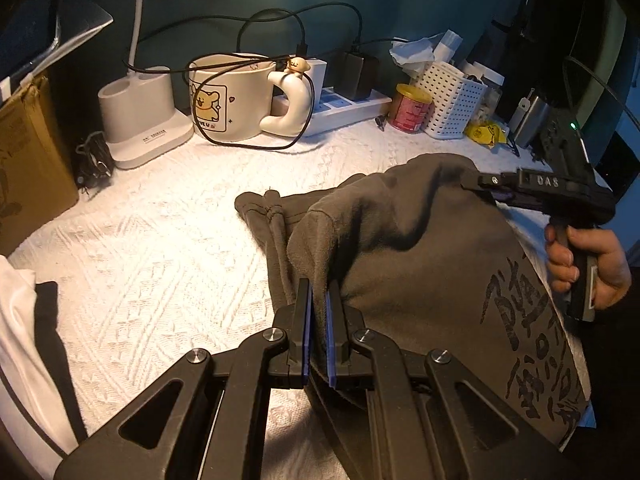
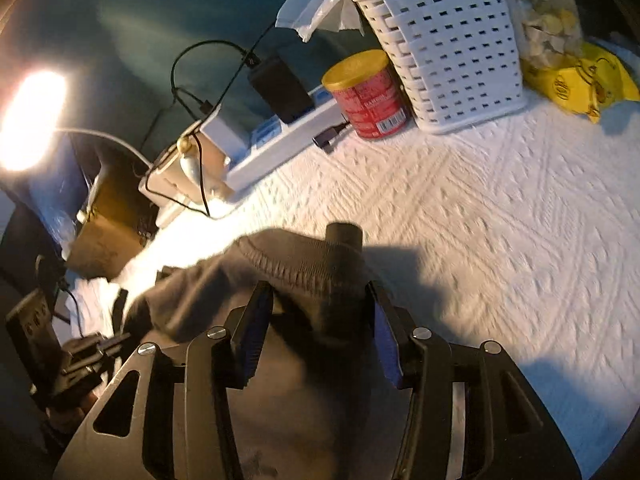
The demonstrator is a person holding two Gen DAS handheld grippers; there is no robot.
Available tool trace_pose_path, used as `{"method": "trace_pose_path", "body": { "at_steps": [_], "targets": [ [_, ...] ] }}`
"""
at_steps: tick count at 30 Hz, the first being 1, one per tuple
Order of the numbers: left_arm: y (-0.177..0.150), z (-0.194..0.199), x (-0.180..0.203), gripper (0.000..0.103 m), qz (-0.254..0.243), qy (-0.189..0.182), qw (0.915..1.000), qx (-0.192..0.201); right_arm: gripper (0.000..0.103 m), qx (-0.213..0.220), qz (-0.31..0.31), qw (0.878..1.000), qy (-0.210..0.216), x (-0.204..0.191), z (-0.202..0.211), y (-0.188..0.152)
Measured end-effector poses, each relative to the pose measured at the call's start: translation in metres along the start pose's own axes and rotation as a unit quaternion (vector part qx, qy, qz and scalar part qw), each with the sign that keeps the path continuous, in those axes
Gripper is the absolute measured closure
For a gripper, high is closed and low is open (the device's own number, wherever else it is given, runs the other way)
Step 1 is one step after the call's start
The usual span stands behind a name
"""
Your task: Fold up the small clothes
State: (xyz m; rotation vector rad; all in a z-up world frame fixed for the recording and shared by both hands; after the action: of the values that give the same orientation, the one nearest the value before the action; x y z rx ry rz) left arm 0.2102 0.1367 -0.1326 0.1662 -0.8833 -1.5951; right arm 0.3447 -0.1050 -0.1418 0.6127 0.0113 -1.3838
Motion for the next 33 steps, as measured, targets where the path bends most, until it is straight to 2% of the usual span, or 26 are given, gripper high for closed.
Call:
{"method": "trace_pose_path", "body": {
  "at_steps": [2, 3, 4, 5, 6, 10, 13, 15, 16, 19, 22, 24, 25, 26, 27, 31, 33],
  "targets": [
    [0.000, -0.002, -0.001, 0.098, 0.002, -0.004, 1.0000, -0.002, 0.058, 0.009, 0.002, 1.000, 0.012, -0.004, 0.000, 0.009],
    [-0.001, -0.003, -0.001, 0.098, 0.002, -0.006, 1.0000, -0.002, 0.065, 0.017, 0.011, 1.000, 0.014, -0.007, 0.000, 0.012],
    [0.000, -0.003, -0.001, 0.098, 0.002, -0.006, 1.0000, -0.002, 0.085, 0.021, 0.022, 0.999, 0.016, -0.011, 0.000, 0.013],
    [0.001, -0.003, -0.001, 0.098, 0.003, -0.009, 1.0000, 0.001, 0.091, 0.022, 0.039, 0.999, 0.020, -0.017, -0.002, 0.014],
    [0.002, -0.002, -0.002, 0.098, 0.004, -0.009, 0.9999, 0.004, 0.091, 0.024, 0.046, 0.998, 0.020, -0.020, -0.004, 0.015],
    [0.006, 0.008, -0.004, 0.098, 0.009, -0.006, 0.9997, 0.022, 0.091, 0.021, 0.064, 0.997, 0.022, -0.027, -0.008, 0.020],
    [0.007, 0.005, -0.009, 0.098, 0.009, 0.013, 0.9997, 0.020, 0.089, 0.003, 0.074, 0.997, 0.005, -0.025, -0.019, 0.020],
    [0.003, -0.002, -0.016, 0.098, 0.013, 0.028, 0.9995, 0.007, 0.075, -0.001, 0.074, 0.997, -0.022, -0.021, -0.023, 0.018],
    [0.001, -0.004, -0.016, 0.098, 0.010, 0.032, 0.9994, 0.001, 0.072, 0.000, 0.077, 0.997, -0.033, -0.019, -0.023, 0.017],
    [-0.002, -0.008, -0.016, 0.098, 0.003, 0.036, 0.9993, -0.007, 0.071, 0.006, 0.088, 0.994, -0.063, -0.016, -0.021, 0.014],
    [0.002, -0.004, -0.014, 0.096, 0.008, 0.022, 0.9997, -0.006, 0.071, 0.013, 0.096, 0.992, -0.078, -0.017, -0.017, 0.012],
    [0.007, 0.001, -0.015, 0.092, 0.022, 0.009, 0.9997, 0.005, 0.071, 0.017, 0.102, 0.991, -0.085, -0.019, -0.014, 0.013],
    [0.009, 0.001, -0.016, 0.084, 0.027, 0.010, 0.9996, 0.010, 0.071, 0.019, 0.104, 0.991, -0.087, -0.020, -0.014, 0.013],
    [0.012, 0.000, -0.017, 0.071, 0.031, 0.012, 0.9993, 0.016, 0.071, 0.020, 0.105, 0.990, -0.088, -0.020, -0.013, 0.014],
    [0.015, -0.002, -0.019, 0.066, 0.036, 0.012, 0.9991, 0.022, 0.071, 0.022, 0.106, 0.990, -0.089, -0.020, -0.013, 0.014],
    [0.021, -0.020, -0.024, 0.063, 0.042, 0.022, 0.9988, 0.016, 0.071, 0.021, 0.109, 0.989, -0.094, -0.018, -0.018, 0.014],
    [0.021, -0.031, -0.028, 0.064, 0.033, 0.039, 0.9987, 0.005, 0.071, 0.021, 0.113, 0.988, -0.099, -0.018, -0.021, 0.013]
  ]
}}
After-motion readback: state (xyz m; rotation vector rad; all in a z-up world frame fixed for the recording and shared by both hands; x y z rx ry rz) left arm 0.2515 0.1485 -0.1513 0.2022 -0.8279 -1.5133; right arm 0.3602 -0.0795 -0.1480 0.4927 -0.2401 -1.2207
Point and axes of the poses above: each gripper's, at about its wrist camera, not at the fingertips, and z roughly against the way its jaws point, x to its right, y to its top, the point moved 5 cm from there along -z, roughly the way its jaws point, and after that the axes turned 13 degrees about -y, right-handed, at the moved point
